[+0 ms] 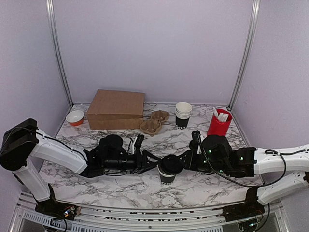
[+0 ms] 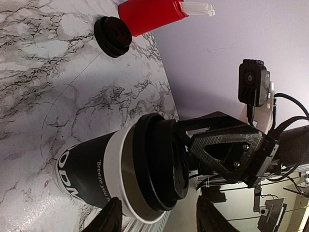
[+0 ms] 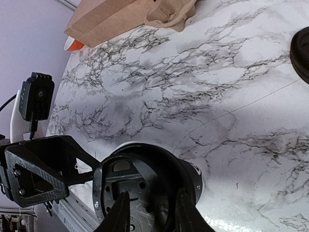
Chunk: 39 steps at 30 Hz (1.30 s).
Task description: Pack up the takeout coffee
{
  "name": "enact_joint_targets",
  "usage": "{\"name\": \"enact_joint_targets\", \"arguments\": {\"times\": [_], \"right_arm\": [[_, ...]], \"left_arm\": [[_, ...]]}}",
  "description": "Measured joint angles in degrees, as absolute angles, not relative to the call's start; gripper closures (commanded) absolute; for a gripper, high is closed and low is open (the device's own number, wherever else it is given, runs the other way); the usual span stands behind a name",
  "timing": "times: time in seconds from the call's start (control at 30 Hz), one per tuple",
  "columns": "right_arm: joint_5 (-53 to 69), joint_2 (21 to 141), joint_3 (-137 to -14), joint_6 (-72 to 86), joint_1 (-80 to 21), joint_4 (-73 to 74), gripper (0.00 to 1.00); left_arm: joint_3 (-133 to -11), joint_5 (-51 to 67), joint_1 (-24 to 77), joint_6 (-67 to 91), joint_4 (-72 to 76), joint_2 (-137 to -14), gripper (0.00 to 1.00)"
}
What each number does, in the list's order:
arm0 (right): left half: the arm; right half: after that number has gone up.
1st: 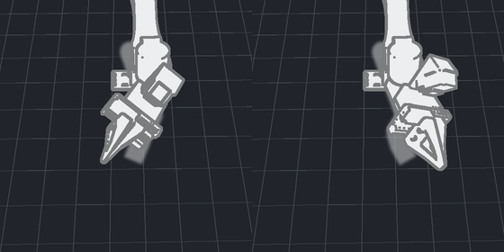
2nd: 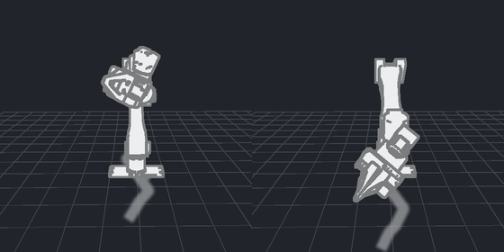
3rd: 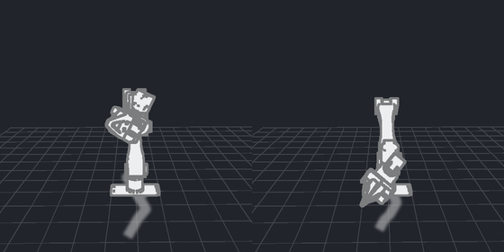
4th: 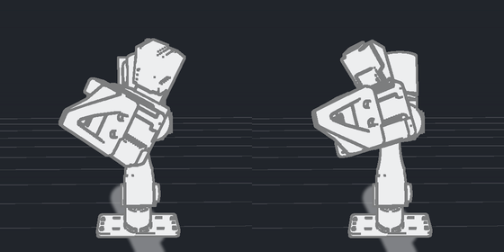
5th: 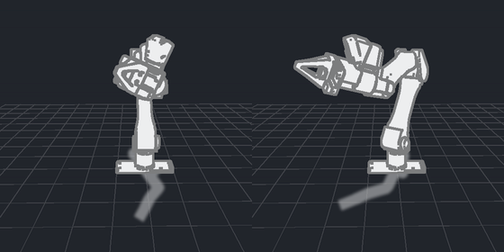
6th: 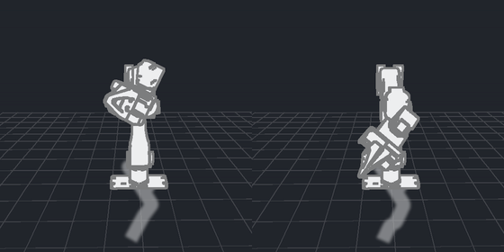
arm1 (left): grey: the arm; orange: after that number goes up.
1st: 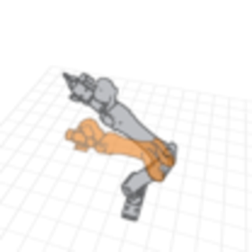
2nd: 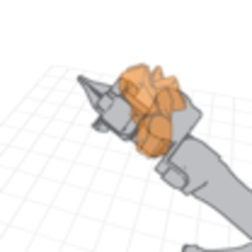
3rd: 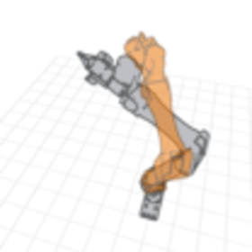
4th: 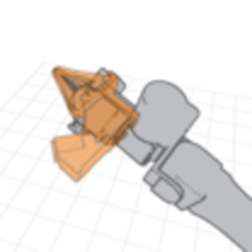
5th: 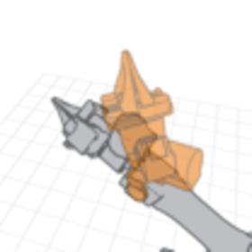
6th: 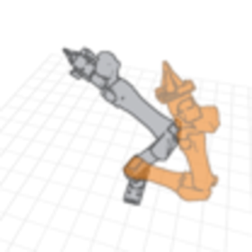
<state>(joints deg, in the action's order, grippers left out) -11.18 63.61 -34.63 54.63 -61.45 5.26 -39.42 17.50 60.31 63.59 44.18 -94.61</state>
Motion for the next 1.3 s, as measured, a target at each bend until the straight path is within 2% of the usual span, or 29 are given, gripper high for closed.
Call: {"name": "enact_joint_targets", "arguments": {"times": [1.3], "right_arm": [[-14.5,68.8,-39.9,53.2,-65.0,10.0,0.68]], "left_arm": [[-42.9,15.9,62.0,62.5,37.0,-95.3,0.48]]}}
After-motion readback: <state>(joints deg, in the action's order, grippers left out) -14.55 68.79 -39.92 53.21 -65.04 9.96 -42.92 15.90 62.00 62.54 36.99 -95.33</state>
